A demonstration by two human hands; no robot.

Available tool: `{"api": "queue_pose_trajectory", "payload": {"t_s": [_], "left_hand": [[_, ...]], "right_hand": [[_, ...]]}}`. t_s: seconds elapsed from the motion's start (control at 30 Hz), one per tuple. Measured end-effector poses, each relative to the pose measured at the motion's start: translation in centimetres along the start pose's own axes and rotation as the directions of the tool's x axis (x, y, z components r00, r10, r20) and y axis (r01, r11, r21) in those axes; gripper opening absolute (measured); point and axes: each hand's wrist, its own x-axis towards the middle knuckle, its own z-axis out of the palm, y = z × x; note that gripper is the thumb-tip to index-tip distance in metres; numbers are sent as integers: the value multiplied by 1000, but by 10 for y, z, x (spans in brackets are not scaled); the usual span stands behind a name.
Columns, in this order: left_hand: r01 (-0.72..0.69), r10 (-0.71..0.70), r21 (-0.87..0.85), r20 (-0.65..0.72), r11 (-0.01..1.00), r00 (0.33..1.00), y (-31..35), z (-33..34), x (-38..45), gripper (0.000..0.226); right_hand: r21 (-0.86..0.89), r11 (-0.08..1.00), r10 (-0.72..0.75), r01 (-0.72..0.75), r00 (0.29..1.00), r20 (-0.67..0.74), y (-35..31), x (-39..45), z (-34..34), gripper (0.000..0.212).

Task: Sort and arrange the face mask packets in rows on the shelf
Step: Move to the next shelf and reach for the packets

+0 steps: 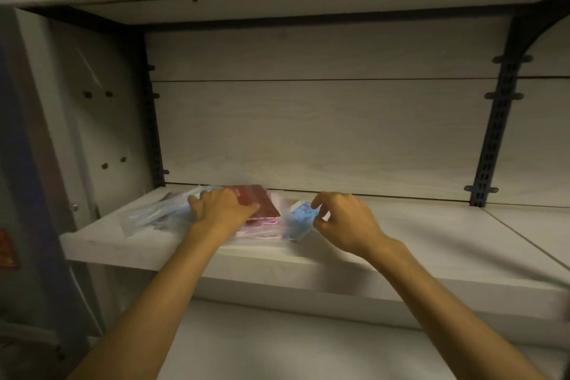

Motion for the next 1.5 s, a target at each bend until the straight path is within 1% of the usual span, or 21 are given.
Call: {"api": "queue_pose_trajectory", "payload": {"t_s": [0.07, 0.13, 0.23, 0.3, 0.4, 0.47, 0.5, 0.57, 0.6, 0.63, 0.67, 0.73, 0.8, 0.87, 0.97, 1.07, 1.13, 1.2, 1.27, 1.33, 1.5], "left_hand": [[12, -13, 9, 67, 1000, 998, -8, 5, 16, 93], [1, 2, -36, 88, 999, 996, -17, 9, 26, 93], [13, 4, -136, 121, 991, 993, -30, 5, 34, 79], [40, 0, -220, 175, 975, 985, -39, 0, 40, 70], [78, 23, -402, 239, 912, 971, -54, -2, 51, 38], [97, 27, -512, 230, 854, 973, -65, -4, 56, 18], [106, 23, -563, 217, 820, 976, -72, -5, 60, 15], [114, 15, -641, 191, 759, 981, -84, -7, 64, 23], [114, 16, -673, 185, 731, 983, -89, -9, 64, 20], [119, 28, -713, 191, 691, 981, -93, -10, 63, 14], [135, 47, -765, 211, 629, 976, -97, -11, 64, 10], [191, 63, -852, 252, 487, 966, -102, -13, 64, 14], [239, 54, -893, 279, 381, 959, -109, -15, 64, 16], [285, 45, -910, 312, 302, 949, -117, -13, 68, 16], [301, 38, -914, 322, 274, 946, -126, -12, 66, 19], [311, 64, -910, 340, 276, 938, -131, -13, 63, 20], [321, 108, -911, 357, 258, 928, -131, -12, 61, 21], [317, 126, -917, 354, 241, 927, -128, -10, 58, 26], [304, 144, -923, 342, 235, 928, -123, -10, 51, 26], [301, 173, -926, 343, 227, 923, -116, -9, 42, 24], [311, 281, -936, 347, 164, 895, -95, -10, 21, 27]], "right_hand": [[-16, 1000, 26, -26, 1000, 9, -5, 6, 8, 29], [-29, 998, 49, -48, 999, 8, -9, 11, 13, 29], [-55, 995, 86, -85, 996, 16, -16, 16, 22, 29], [-57, 991, 122, -120, 992, 28, -22, 20, 27, 28], [-29, 986, 165, -164, 986, 28, -36, 31, 33, 27], [16, 984, 178, -178, 984, 10, -48, 41, 37, 25], [37, 983, 182, -182, 983, 2, -55, 46, 40, 23], [83, 975, 208, -207, 978, -5, -66, 58, 49, 17], [104, 968, 231, -230, 973, -4, -72, 65, 54, 19], [114, 959, 261, -260, 965, 2, -77, 71, 59, 27], [102, 949, 298, -298, 954, 18, -83, 77, 64, 40], [17, 922, 383, -386, 920, 80, -94, 83, 69, 60], [-51, 895, 446, -443, 884, 139, -103, 85, 70, 66], [-54, 880, 473, -471, 865, 169, -107, 86, 70, 65], [54, 848, 507, -527, 838, 203, -102, 89, 69, 58], [239, 795, 504, -558, 826, 254, -95, 90, 68, 36], [378, 725, 502, -576, 817, 283, -93, 87, 67, 25], [520, 631, 483, -575, 816, 317, -93, 79, 62, 19], [613, 546, 475, -572, 813, 336, -95, 70, 57, 20], [666, 486, 479, -566, 810, 339, -94, 58, 52, 25], [770, 386, 467, -507, 828, 311, -87, 17, 35, 25]]}}
